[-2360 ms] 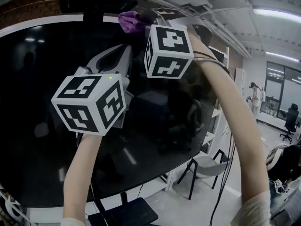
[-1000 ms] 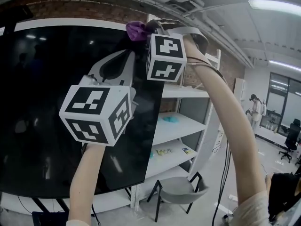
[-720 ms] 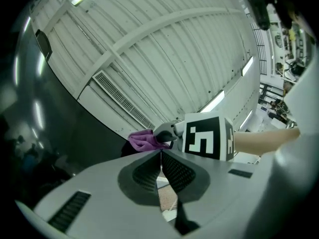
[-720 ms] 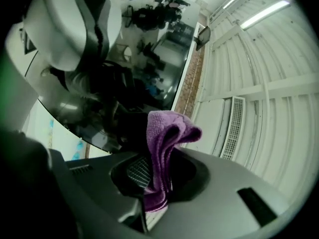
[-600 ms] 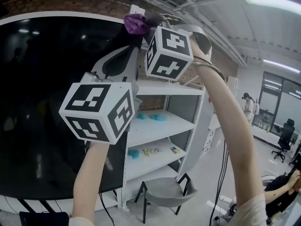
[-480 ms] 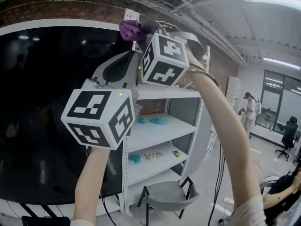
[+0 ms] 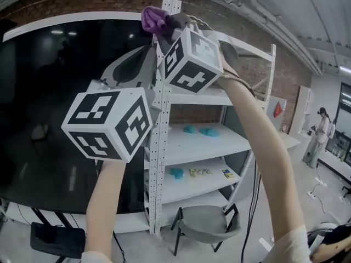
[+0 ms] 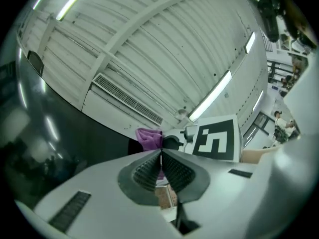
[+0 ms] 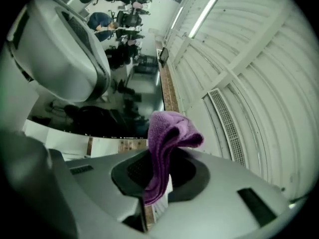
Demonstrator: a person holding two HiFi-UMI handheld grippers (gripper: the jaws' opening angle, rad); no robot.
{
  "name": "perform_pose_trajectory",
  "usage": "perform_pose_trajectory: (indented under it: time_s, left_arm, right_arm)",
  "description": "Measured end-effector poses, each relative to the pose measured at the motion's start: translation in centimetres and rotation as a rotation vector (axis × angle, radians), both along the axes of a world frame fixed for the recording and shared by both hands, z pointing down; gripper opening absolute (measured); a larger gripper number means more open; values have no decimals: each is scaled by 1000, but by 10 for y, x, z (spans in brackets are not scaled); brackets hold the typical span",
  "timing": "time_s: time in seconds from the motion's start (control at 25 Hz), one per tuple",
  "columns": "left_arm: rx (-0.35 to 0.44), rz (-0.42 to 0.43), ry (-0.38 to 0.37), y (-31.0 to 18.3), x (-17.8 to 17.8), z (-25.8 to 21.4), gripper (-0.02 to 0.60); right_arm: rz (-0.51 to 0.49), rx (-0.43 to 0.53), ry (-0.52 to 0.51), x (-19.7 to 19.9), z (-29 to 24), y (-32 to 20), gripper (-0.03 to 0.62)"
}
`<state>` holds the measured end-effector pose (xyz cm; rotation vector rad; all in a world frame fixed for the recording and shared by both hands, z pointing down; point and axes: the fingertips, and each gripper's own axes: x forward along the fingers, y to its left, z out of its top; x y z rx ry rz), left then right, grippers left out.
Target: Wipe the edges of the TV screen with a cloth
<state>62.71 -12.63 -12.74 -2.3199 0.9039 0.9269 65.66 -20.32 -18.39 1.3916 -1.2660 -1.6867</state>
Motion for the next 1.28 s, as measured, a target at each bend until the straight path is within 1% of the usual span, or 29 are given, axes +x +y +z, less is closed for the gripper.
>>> perform_pose_trajectory:
  time_s: [0.24, 0.4, 0.48, 0.56, 0.64, 0.72, 0.76, 0.88, 0.96, 1.0, 1.04, 1.12, 1.2, 1.28]
  left_arm:
    - [-16, -121, -18, -6, -15, 13, 20]
    - [-27, -184, -1, -8, -36, 31, 20]
    - [-31, -208, 4, -6, -42, 48, 20]
    - [-41, -248, -19, -3, -44, 73, 20]
    - [-52, -309, -59, -2, -43, 105, 20]
    - [-68, -352, -86, 2, -42, 145, 20]
    - [-83, -353, -97, 5, -39, 168, 20]
    - [-170, -308, -148, 12, -20, 244, 20]
    - [-232, -310, -159, 10, -13, 285, 20]
    - [-260, -326, -160, 8, -12, 303, 20]
    - [-286, -348, -164, 7, -11, 320, 20]
    - [-335, -394, -185, 8, -12, 353, 20]
    - [-367, -426, -193, 13, -12, 380, 20]
    - [-388, -447, -185, 17, -13, 400, 20]
  right_arm:
    - [-169, 23, -166, 7, -3, 0, 49]
    - [-312, 65, -357, 19, 7, 11, 49]
    - [-392, 93, -462, 31, 25, 24, 49]
    - [-491, 93, -546, 39, 59, 40, 49]
    - [-608, 69, -624, 46, 107, 60, 49]
    - [-704, 6, -744, 55, 168, 76, 49]
    - [-726, -48, -810, 60, 201, 80, 49]
    - [-768, -210, -997, 70, 289, 86, 49]
    - [-789, -269, -1115, 72, 332, 86, 49]
    - [-783, -291, -1155, 73, 353, 85, 49]
    - [-765, -311, -1180, 73, 373, 85, 49]
    - [-716, -359, -1197, 71, 415, 86, 49]
    - [-673, -417, -1191, 68, 454, 90, 49]
    - [-639, -469, -1182, 65, 484, 93, 49]
